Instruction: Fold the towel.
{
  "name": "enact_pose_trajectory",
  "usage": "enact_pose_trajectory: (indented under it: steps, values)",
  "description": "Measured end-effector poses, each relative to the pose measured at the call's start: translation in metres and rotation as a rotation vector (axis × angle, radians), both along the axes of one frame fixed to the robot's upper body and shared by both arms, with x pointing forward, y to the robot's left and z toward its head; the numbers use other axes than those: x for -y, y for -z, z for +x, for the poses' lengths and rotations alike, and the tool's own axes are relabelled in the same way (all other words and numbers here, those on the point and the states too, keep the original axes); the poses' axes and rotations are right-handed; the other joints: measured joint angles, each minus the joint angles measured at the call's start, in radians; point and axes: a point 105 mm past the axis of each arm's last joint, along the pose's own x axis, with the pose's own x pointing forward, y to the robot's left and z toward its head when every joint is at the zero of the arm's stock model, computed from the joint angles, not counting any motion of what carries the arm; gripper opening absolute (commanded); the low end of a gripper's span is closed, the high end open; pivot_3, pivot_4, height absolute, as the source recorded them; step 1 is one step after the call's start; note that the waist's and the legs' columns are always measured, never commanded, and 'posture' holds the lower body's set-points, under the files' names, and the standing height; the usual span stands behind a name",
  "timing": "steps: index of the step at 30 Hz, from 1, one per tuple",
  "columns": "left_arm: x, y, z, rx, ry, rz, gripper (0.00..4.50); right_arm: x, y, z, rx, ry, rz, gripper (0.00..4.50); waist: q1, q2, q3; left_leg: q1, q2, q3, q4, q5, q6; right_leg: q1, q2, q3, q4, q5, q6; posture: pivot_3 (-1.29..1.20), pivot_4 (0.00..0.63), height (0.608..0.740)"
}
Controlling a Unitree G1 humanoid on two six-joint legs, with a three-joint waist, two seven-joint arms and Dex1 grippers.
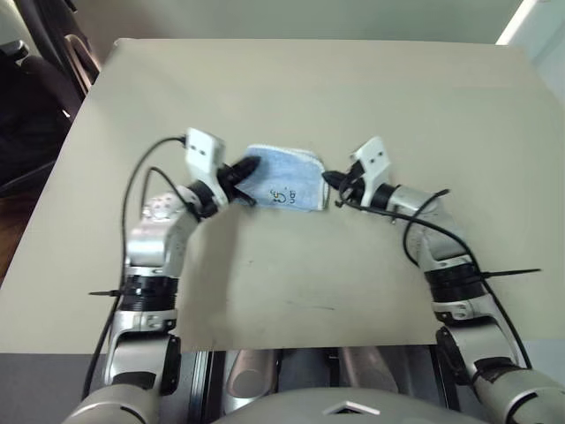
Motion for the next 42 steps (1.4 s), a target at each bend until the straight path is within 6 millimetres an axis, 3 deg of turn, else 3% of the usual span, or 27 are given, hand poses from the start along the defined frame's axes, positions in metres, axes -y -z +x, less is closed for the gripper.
enact_pose_trajectory:
  steps: [3,7,13,19,25,40,42]
  values:
    - [-0.012,-0.003,-0.007,0.003,-0.014,0.007,0.0,0.008,-0.009,-0.005,-0.063,0.005,0.081,0.91,-0.004,0.0,0.0,0.001,0.0,0.001,0.0,0.0,-0.001,0.0,0.0,0.0,0.0,-0.001,0.0,0.0,0.15,0.735]
    - [-0.028,0.018,-0.015,-0.069,-0.046,0.048,0.0,0.013,-0.001,-0.009,-0.273,0.028,0.216,2.4,-0.006,0.0,0.0,0.001,0.0,0.0,0.0,0.0,0.001,0.0,0.001,0.001,0.0,0.0,0.0,0.0,0.15,0.735]
    - [-0.025,0.013,-0.019,-0.052,-0.036,0.065,0.0,-0.002,0.009,-0.003,-0.501,0.008,0.38,4.47,-0.004,0.0,0.0,0.001,0.0,-0.001,0.0,0.0,0.008,0.0,0.0,0.001,0.001,0.003,-0.003,0.0,0.15,0.735]
    - [-0.019,0.012,-0.024,-0.051,-0.016,0.062,0.0,-0.005,0.034,0.003,-0.658,0.033,0.428,4.47,-0.005,0.0,0.0,0.0,0.0,0.0,0.0,0.0,0.007,-0.002,0.0,0.001,0.002,0.003,-0.003,0.0,0.15,0.735]
    - [-0.018,0.011,-0.026,-0.057,-0.016,0.049,0.0,-0.017,0.033,0.009,-0.69,0.01,0.452,4.47,-0.009,0.0,0.0,0.0,0.0,0.0,0.0,0.001,0.006,-0.004,0.0,0.001,0.005,0.003,-0.004,0.0,0.15,0.735]
    - [-0.014,0.01,-0.029,-0.051,-0.004,0.039,0.0,-0.071,0.03,0.009,-0.789,-0.102,0.477,4.47,-0.014,0.0,0.0,-0.001,0.0,0.0,-0.001,0.002,0.004,-0.008,0.0,0.001,0.01,0.003,-0.007,0.0,0.15,0.735]
    - [-0.013,0.01,-0.029,-0.053,-0.004,0.036,0.0,-0.074,0.03,0.011,-0.799,-0.098,0.489,4.1,-0.014,0.0,0.0,-0.001,0.0,0.0,-0.001,0.002,0.004,-0.009,0.001,0.001,0.01,0.003,-0.007,0.0,0.15,0.735]
